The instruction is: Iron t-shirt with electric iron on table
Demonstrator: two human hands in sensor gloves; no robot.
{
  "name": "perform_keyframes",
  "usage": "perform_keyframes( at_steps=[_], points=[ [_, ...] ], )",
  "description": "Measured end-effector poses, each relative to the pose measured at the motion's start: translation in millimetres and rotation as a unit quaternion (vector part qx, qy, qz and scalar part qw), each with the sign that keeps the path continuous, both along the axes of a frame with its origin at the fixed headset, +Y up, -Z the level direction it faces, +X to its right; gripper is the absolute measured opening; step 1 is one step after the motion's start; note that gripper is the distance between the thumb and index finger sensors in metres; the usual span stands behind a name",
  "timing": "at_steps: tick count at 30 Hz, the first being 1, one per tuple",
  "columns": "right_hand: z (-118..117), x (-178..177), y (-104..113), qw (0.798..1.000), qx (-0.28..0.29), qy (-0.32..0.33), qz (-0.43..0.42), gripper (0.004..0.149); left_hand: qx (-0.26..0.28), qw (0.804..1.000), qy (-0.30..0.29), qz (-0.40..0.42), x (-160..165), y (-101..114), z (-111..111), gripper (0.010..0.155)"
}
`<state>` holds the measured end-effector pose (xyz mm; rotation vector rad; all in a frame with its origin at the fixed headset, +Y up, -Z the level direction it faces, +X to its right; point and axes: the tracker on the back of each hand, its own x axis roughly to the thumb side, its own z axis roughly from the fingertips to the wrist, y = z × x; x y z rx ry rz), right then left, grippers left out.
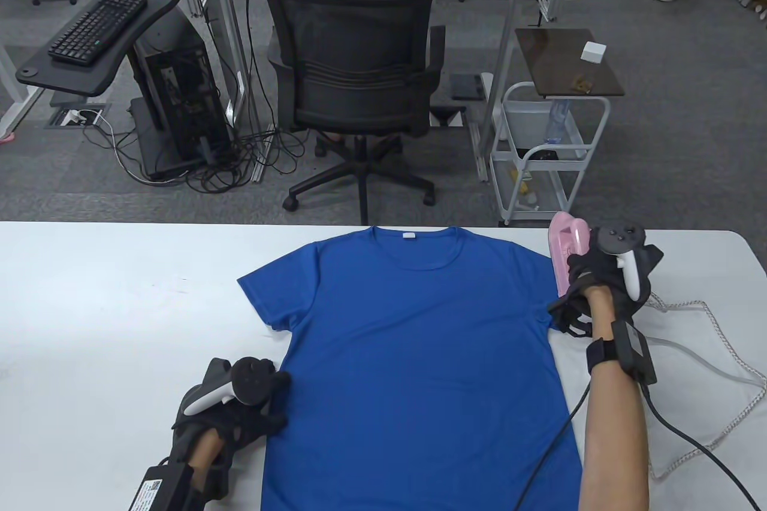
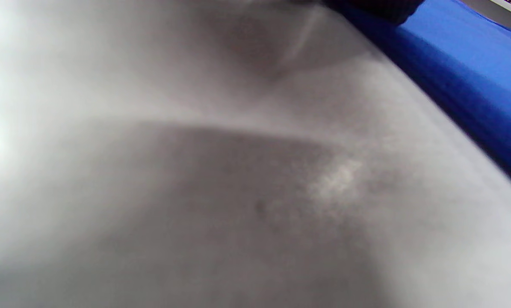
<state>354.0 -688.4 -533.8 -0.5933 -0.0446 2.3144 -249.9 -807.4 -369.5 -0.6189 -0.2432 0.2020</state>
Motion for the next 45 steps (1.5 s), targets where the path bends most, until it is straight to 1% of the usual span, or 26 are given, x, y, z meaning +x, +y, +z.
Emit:
perform_keyframes(
  at_steps=[2,4,7,10,13,16,18,21,26,28,31,34,37,41,42,44,45],
  points=[
    [8.9,8.3,2.5,1.000,-0.003,0.004,0.005,0.069,0.000,1.000,0.001,0.000,0.1,0.0,0.0,0.076],
    [15.5,15.3,-0.7,1.000,0.013,-0.013,0.006,0.066,0.001,1.000,0.001,0.000,0.2,0.0,0.0,0.076],
    [22.1,27.5,-13.0,0.997,0.027,-0.068,-0.011,0.060,0.001,1.000,0.001,0.001,0.2,-0.1,0.1,0.076],
    [24.1,37.9,-27.6,0.994,0.016,-0.103,-0.035,0.059,0.001,1.000,0.002,0.002,0.2,-0.1,0.1,0.076],
    [24.7,44.5,-42.1,0.990,0.012,-0.132,-0.040,0.058,0.000,1.000,0.001,0.001,0.3,-0.1,0.0,0.076],
    [27.5,49.9,-51.9,0.981,0.017,-0.177,-0.077,0.057,0.000,1.000,0.001,0.002,0.3,-0.1,-0.1,0.076],
    [28.7,51.0,-52.7,0.979,0.014,-0.191,-0.070,0.057,-0.001,1.000,0.001,0.002,0.4,0.0,-0.1,0.076],
    [31.0,50.2,-52.6,0.978,0.003,-0.199,-0.068,0.055,-0.001,1.000,0.000,0.001,0.4,0.0,-0.2,0.076],
    [41.6,45.1,-56.3,0.974,-0.013,-0.213,-0.072,0.050,-0.001,1.000,0.000,0.002,0.6,-0.1,-0.1,0.076],
    [47.8,42.9,-58.9,0.975,-0.028,-0.210,-0.068,0.053,-0.001,1.000,0.000,0.002,0.6,-0.1,-0.1,0.076],
    [55.7,39.7,-61.1,0.974,-0.024,-0.212,-0.080,0.058,0.001,1.000,0.000,0.004,0.7,-0.2,-0.1,0.076],
    [64.9,36.6,-60.3,0.974,-0.030,-0.208,-0.083,0.062,0.001,1.000,0.000,0.005,0.9,-0.4,0.1,0.076],
    [74.7,34.4,-55.0,0.975,-0.028,-0.205,-0.081,0.068,0.002,1.000,0.000,0.006,0.8,-0.5,0.1,0.076],
    [93.3,30.7,-32.5,0.980,-0.029,-0.194,-0.038,0.073,0.003,1.000,0.000,0.007,0.9,-0.6,0.3,0.076],
    [96.4,30.0,-28.0,0.981,-0.037,-0.189,-0.026,0.073,0.003,1.000,0.000,0.007,0.9,-0.6,0.3,0.076],
    [105.4,26.6,-14.0,0.985,-0.077,-0.150,0.034,0.070,0.004,1.000,0.001,0.009,0.8,-0.8,0.6,0.076],
    [108.8,24.5,-9.1,0.986,-0.087,-0.133,0.056,0.067,0.004,1.000,0.001,0.009,0.8,-0.9,0.6,0.076]
  ],
)
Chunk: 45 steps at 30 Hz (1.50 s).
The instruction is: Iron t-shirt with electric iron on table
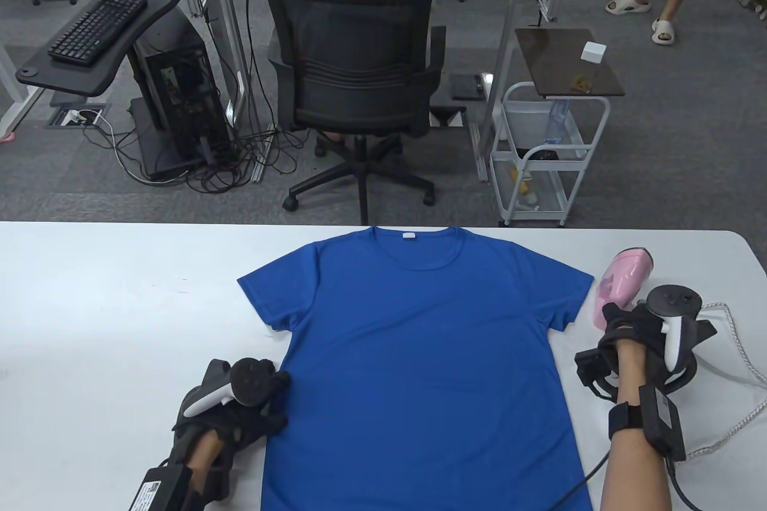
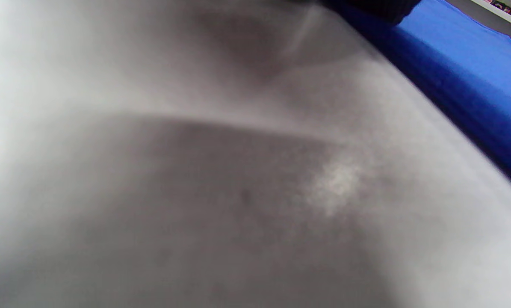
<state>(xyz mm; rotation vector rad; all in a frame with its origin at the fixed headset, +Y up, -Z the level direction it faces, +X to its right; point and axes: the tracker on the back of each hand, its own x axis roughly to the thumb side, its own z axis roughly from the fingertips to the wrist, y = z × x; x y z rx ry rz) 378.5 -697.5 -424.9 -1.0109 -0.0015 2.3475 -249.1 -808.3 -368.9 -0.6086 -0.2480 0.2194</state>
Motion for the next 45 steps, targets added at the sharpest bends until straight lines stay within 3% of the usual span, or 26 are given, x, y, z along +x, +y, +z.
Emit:
perform_keyframes(
  at_steps=[5,11,15,28,35,43,45],
  points=[
    [13.0,-17.7,7.3,0.990,-0.068,0.116,0.052,0.059,0.001,1.000,0.001,0.002,-0.3,-0.3,0.7,0.076],
    [25.5,-37.7,-3.7,0.966,-0.127,0.181,0.131,0.060,0.002,1.000,0.001,0.000,-0.5,-0.1,0.9,0.076],
    [30.1,-42.0,-14.3,0.958,-0.146,0.207,0.136,0.062,0.002,1.000,0.001,-0.001,-0.5,-0.1,1.2,0.076],
    [34.4,-45.4,-28.9,0.952,-0.150,0.215,0.156,0.062,0.001,1.000,0.002,-0.003,-0.6,0.0,1.8,0.076],
    [33.3,-53.4,-35.9,0.934,-0.179,0.249,0.186,0.063,0.001,1.000,0.002,-0.002,-0.5,-0.2,2.0,0.076],
    [38.6,-57.5,-36.7,0.933,-0.158,0.242,0.212,0.064,0.004,1.000,-0.016,-0.015,1.4,5.0,4.6,0.079],
    [43.3,-62.7,-29.6,0.942,-0.108,0.220,0.232,0.064,0.006,1.000,-0.016,-0.022,2.4,18.8,8.4,0.084]
  ],
)
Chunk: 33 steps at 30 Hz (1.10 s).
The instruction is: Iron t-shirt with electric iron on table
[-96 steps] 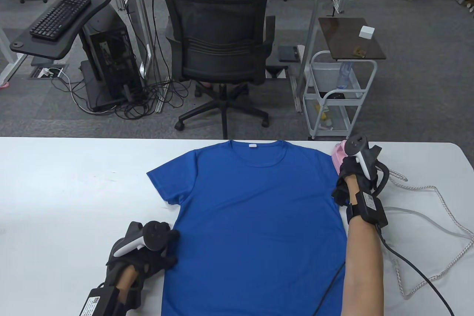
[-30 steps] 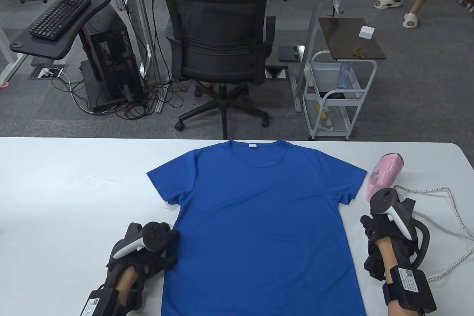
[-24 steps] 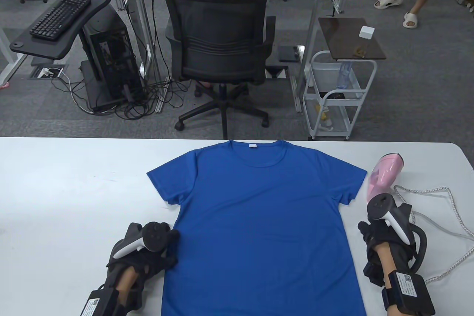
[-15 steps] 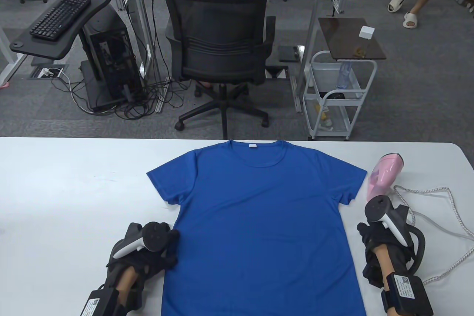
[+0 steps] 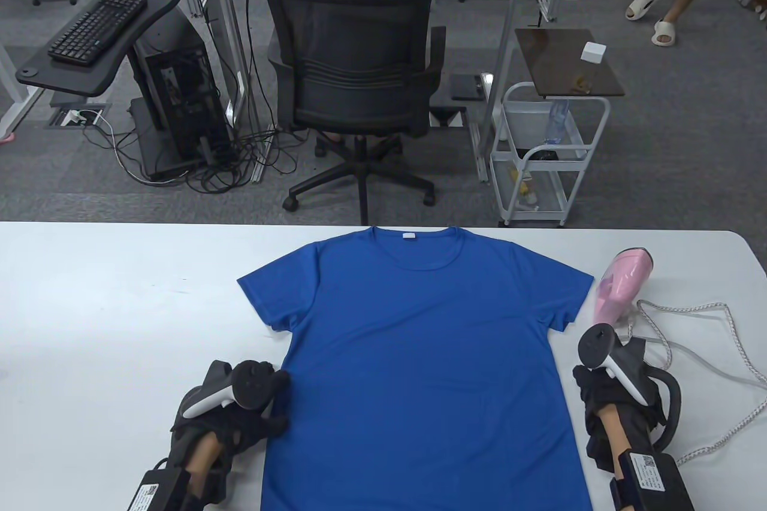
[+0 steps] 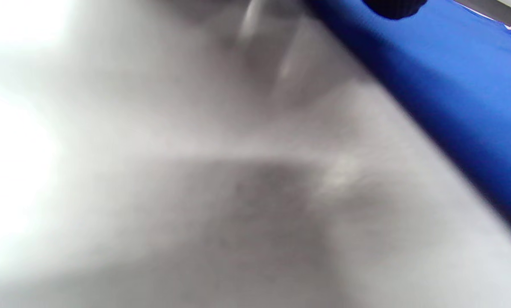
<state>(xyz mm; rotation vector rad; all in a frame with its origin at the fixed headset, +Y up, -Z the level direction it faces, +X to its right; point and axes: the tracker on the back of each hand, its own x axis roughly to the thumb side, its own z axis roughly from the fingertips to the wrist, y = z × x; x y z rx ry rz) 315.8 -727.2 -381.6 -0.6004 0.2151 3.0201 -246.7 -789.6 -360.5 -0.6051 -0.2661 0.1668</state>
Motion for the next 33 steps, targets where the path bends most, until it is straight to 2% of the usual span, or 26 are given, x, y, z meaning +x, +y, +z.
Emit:
perform_keyframes(
  at_steps=[2,6,9,11,14,17,20,22,24,33],
  points=[
    [3.6,-12.9,13.7,0.999,0.047,0.005,0.009,0.065,0.065,0.998,-0.001,-0.001,4.6,21.3,3.1,0.085],
    [10.5,-62.3,49.9,0.991,0.106,0.077,0.021,0.065,0.181,0.983,0.008,-0.022,29.1,63.0,13.5,0.085],
    [20.3,-104.3,68.6,0.980,0.152,0.131,0.001,0.062,0.235,0.971,0.022,-0.030,47.1,80.8,20.4,0.085],
    [28.4,-128.2,73.8,0.972,0.171,0.161,-0.013,0.064,0.253,0.967,0.034,-0.014,56.1,85.9,23.8,0.085],
    [41.3,-157.3,70.3,0.961,0.204,0.185,-0.034,0.069,0.276,0.960,0.040,0.000,65.5,88.0,30.4,0.084],
    [52.0,-174.2,58.2,0.960,0.192,0.200,-0.037,0.070,0.309,0.950,0.038,-0.023,66.9,85.9,34.7,0.084],
    [58.0,-177.2,41.3,0.962,0.184,0.202,-0.024,0.072,0.331,0.942,0.051,-0.023,63.6,78.9,37.2,0.083],
    [56.8,-174.1,33.3,0.965,0.168,0.201,-0.016,0.073,0.333,0.941,0.055,-0.024,62.3,74.4,36.7,0.083],
    [55.7,-172.3,26.0,0.964,0.175,0.199,-0.013,0.073,0.332,0.941,0.052,-0.030,63.2,70.4,36.1,0.083],
    [56.2,-174.2,22.1,0.957,0.203,0.204,0.021,0.072,0.332,0.941,0.050,-0.042,65.4,63.3,34.5,0.083]
  ],
)
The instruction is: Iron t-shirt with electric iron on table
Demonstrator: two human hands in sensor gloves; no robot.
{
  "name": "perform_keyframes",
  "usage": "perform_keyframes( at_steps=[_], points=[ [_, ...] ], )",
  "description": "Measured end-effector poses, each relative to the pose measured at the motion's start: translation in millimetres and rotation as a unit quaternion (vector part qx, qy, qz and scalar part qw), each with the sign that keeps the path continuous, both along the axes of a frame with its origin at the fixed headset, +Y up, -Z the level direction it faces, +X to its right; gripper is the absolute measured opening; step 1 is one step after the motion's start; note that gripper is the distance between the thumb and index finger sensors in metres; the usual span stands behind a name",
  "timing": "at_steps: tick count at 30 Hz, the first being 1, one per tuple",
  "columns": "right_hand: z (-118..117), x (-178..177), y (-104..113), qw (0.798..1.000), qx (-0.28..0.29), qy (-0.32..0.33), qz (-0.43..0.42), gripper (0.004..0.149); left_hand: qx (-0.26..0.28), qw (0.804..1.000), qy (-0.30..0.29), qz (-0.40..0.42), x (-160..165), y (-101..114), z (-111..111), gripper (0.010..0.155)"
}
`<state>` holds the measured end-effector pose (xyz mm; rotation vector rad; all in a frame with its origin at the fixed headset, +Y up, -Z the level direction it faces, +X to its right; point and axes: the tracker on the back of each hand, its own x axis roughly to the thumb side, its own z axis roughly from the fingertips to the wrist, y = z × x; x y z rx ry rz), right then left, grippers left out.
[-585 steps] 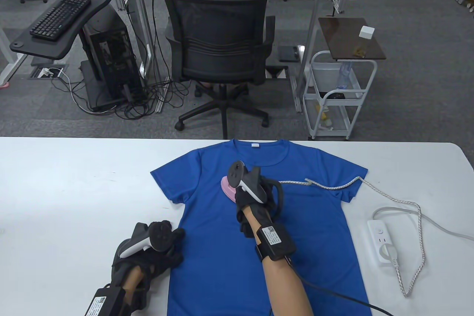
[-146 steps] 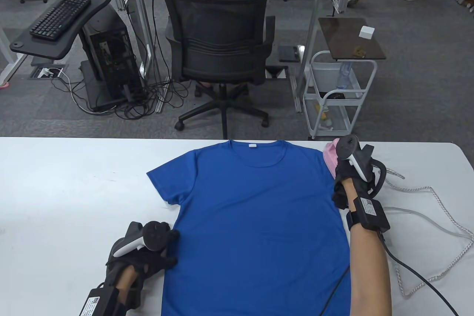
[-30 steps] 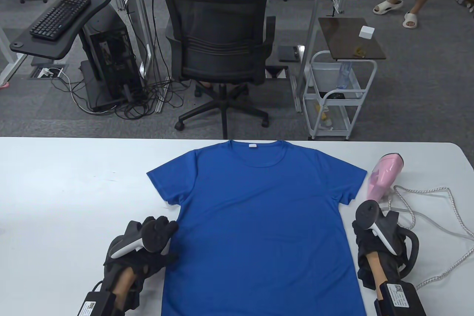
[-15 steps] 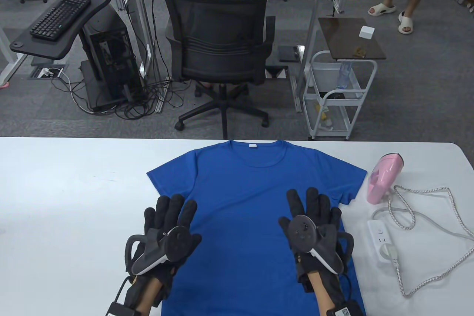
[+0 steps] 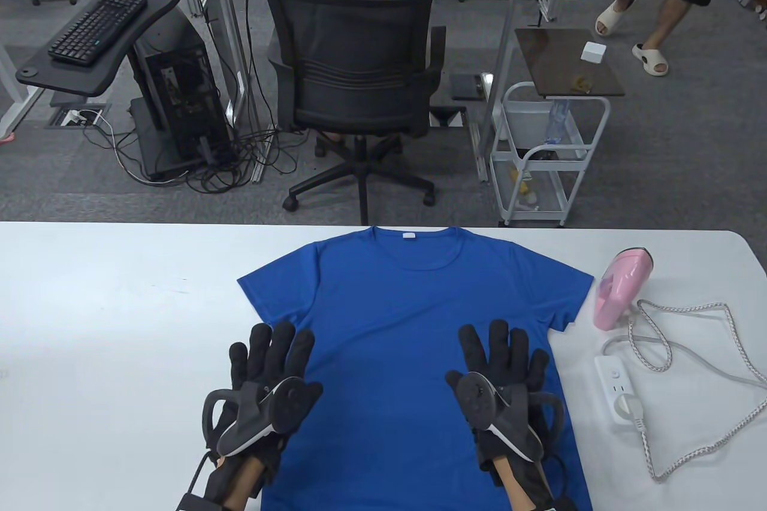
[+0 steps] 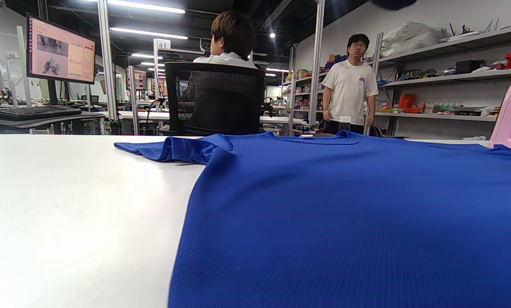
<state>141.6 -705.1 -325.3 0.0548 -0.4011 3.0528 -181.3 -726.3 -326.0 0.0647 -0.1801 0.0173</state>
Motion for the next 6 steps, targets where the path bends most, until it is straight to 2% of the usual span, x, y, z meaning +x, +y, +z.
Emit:
perform_keyframes(
  at_steps=[6],
  points=[
    [-0.2,-0.3,-1.5,1.000,-0.007,-0.001,-0.002,0.072,-0.013,1.000,-0.003,-0.007,1.0,-5.0,-0.9,0.083]
  ],
)
